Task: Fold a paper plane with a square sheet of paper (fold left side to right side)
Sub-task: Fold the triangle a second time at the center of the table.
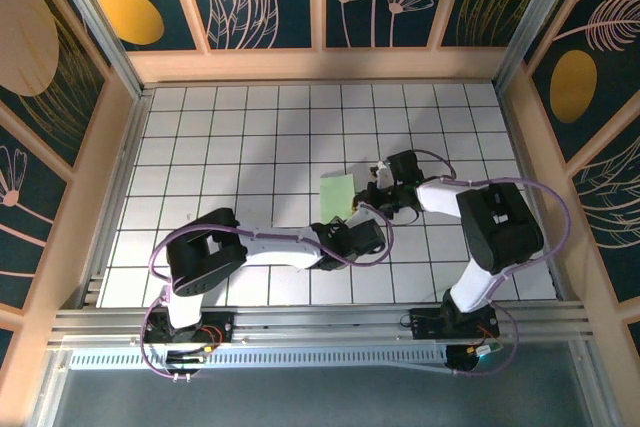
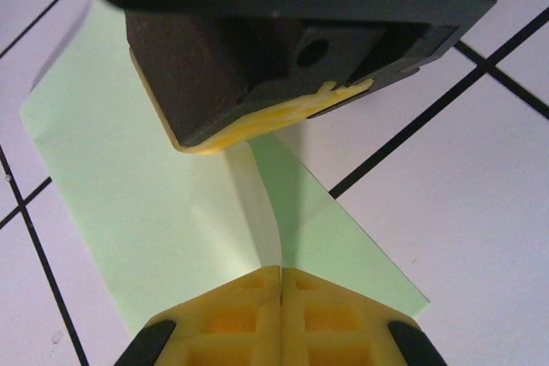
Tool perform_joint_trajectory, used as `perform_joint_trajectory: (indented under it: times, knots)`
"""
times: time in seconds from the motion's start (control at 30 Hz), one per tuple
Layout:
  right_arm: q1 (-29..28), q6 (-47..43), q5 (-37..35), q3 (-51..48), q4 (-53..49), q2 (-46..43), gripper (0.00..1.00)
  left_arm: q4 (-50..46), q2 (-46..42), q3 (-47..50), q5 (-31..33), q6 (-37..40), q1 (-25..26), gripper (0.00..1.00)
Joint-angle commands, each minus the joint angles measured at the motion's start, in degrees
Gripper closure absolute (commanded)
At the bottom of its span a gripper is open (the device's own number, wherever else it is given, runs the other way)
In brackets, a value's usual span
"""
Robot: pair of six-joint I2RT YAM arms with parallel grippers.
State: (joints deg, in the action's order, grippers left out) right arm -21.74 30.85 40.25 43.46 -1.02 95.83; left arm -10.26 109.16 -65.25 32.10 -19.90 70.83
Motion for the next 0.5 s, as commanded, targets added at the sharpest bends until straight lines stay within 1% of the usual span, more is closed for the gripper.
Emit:
perform_joint_trajectory:
  times: [0.0,0.1,0.23,0.27,0.4,0.47]
  knots:
    - [0.66,-0.35,-2.11,1.91,1.3,-4.9,0.82,0.45,-3.45,0.86,-2.06,-1.95,-0.4,1.0]
    - [2.35,-0.98,-3.88,1.0,1.16,-8.55,0.67,1.82,-5.51,2.49,-6.92,-3.66,-2.47,1.0]
    - [6.15,-2.75,-4.89,-1.83,0.5,-14.15,0.49,6.98,-9.51,6.6,-18.04,-6.07,-6.8,1.0]
    - [6.91,-3.3,-4.92,-2.58,0.1,-15.31,0.47,8.27,-10.33,7.49,-20.34,-6.64,-7.78,1.0]
    - [8.86,-6.58,-4.13,-4.9,-2.96,-18.8,0.47,13.51,-12.81,11.55,-30.65,-9.63,-11.89,1.0]
    - [8.89,-7.75,-2.75,-6.27,-3.99,-19.9,0.55,16.04,-13.09,12.93,-35.03,-11.48,-13.45,1.0]
